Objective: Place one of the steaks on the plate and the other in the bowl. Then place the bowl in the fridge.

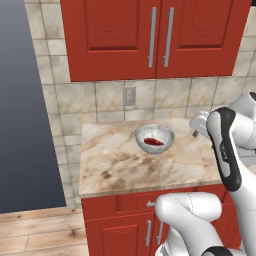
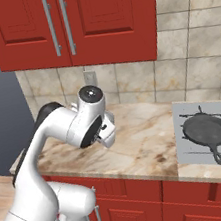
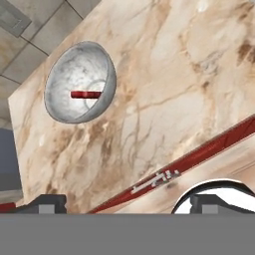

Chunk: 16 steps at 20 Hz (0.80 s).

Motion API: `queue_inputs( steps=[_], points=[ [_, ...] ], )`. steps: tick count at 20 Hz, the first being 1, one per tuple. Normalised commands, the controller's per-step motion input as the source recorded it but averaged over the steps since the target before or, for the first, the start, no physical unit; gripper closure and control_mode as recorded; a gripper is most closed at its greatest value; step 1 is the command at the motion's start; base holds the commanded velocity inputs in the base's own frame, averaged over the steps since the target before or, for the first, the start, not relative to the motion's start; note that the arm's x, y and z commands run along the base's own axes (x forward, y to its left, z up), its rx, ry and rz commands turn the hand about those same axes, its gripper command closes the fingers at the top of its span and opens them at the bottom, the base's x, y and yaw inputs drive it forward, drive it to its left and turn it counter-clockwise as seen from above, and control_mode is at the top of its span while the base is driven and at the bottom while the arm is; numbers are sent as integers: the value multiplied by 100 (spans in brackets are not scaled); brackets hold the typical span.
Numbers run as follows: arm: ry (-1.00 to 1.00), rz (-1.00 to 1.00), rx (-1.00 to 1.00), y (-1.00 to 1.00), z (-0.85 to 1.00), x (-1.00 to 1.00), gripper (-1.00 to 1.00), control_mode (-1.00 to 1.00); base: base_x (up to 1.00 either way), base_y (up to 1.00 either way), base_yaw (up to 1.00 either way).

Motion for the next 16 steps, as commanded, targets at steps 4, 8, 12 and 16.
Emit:
queue_inputs(
  steps=[4,8,12,16],
  points=[
    [0,0,0,-1,-22,21,-100,-100,0,0,0],
    [0,0,0,0,-19,28,-100,-100,0,0,0],
    [0,0,0,0,-21,35,-100,-100,0,0,0],
    [0,0,0,0,-19,37,-100,-100,0,0,0]
  ],
)
